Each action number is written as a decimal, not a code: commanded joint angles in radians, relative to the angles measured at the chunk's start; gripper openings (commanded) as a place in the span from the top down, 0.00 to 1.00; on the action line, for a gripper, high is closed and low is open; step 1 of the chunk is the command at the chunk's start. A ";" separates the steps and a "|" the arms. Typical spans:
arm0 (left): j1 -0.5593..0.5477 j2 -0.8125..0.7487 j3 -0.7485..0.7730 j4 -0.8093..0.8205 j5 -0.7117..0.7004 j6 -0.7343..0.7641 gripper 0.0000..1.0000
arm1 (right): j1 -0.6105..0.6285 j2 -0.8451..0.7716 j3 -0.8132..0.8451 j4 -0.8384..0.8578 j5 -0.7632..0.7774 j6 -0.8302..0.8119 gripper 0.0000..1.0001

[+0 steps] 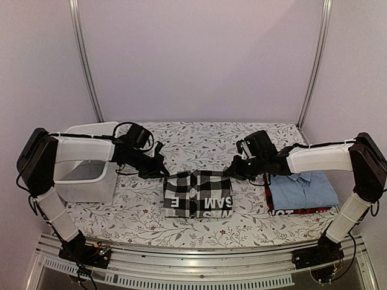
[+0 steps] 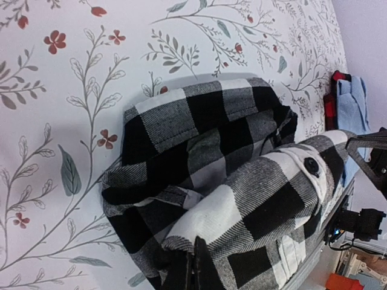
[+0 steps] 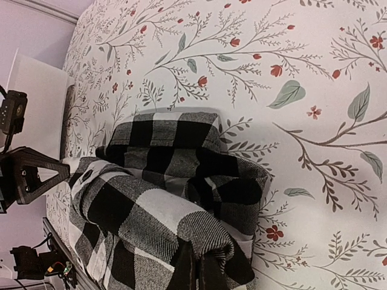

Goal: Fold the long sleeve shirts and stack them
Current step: Fold the 2/3-rectangle-folded shirt at the center of the board.

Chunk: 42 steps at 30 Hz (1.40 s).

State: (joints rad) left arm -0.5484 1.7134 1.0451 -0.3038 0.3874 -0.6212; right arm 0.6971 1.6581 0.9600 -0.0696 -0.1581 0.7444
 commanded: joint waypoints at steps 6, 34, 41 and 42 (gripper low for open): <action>0.078 0.155 0.142 -0.009 -0.086 0.023 1.00 | -0.079 0.173 0.179 -0.030 0.029 -0.067 1.00; 0.116 0.066 0.017 0.051 -0.253 -0.043 1.00 | 0.058 0.237 0.443 -0.169 0.147 -0.195 0.52; 0.145 0.073 0.025 0.036 -0.275 -0.053 0.98 | 0.169 0.388 0.606 -0.258 0.250 -0.272 0.39; 0.146 0.075 0.033 0.030 -0.275 -0.050 0.95 | 0.173 0.414 0.640 -0.267 0.255 -0.279 0.37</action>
State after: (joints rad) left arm -0.4294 1.7737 1.0702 -0.2710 0.1432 -0.6670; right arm 0.8474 1.9694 1.4952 -0.2714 0.0185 0.5259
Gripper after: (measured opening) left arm 0.015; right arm 0.607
